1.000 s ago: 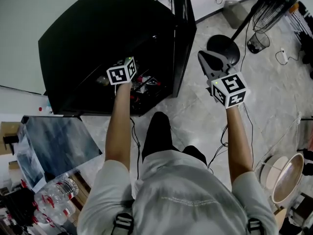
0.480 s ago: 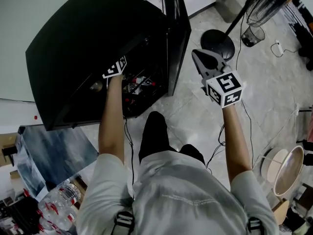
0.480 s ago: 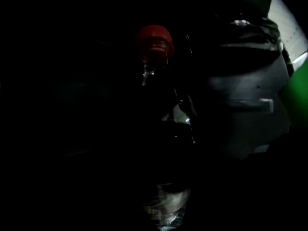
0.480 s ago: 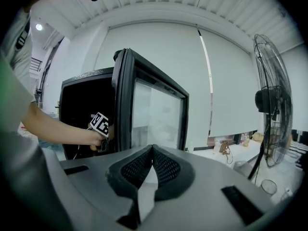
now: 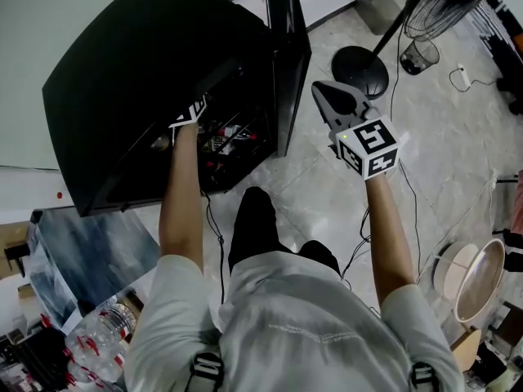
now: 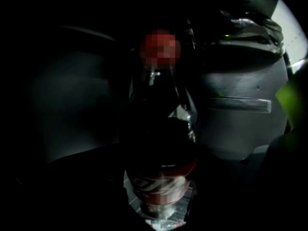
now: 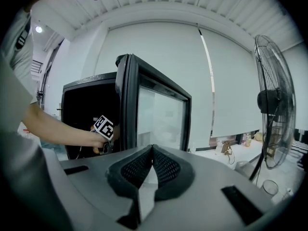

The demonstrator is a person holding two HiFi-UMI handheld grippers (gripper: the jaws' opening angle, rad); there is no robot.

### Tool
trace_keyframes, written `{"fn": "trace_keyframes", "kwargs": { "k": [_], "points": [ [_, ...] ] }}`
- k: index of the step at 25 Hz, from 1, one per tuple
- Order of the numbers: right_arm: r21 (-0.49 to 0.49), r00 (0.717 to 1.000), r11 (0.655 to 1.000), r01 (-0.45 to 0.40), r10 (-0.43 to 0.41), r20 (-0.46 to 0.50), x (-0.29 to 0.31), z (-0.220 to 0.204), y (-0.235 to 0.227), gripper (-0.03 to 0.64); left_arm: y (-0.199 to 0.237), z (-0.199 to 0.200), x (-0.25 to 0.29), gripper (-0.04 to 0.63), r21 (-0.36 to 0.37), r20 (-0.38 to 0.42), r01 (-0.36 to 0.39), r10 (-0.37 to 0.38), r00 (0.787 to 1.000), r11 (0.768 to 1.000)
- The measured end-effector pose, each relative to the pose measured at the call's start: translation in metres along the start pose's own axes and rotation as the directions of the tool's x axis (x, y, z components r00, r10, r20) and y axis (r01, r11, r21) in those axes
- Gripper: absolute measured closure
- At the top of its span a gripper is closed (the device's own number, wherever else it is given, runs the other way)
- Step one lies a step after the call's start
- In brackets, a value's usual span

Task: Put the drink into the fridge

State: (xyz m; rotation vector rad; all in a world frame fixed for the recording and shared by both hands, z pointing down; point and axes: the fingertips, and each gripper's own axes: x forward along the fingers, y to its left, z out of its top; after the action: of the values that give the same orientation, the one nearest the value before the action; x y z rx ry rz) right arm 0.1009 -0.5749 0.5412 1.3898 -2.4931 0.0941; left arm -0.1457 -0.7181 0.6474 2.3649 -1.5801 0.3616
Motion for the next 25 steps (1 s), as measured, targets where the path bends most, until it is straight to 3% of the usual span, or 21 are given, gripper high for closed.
{"fn": "trace_keyframes", "kwargs": {
  "k": [14,25],
  "points": [
    [0.010,1.000,1.000,0.007,-0.007,-0.008,-0.033,0.007,0.008,0.615,0.007,-0.009,-0.003,0.247,-0.017,-0.030,-0.016,0.016,0.999,1.000],
    [0.005,1.000,1.000,0.002,-0.002,-0.011,-0.066,0.009,0.026,0.615,0.006,-0.036,-0.042,0.247,-0.046,-0.071,-0.075,0.071,0.995,0.996]
  ]
}}
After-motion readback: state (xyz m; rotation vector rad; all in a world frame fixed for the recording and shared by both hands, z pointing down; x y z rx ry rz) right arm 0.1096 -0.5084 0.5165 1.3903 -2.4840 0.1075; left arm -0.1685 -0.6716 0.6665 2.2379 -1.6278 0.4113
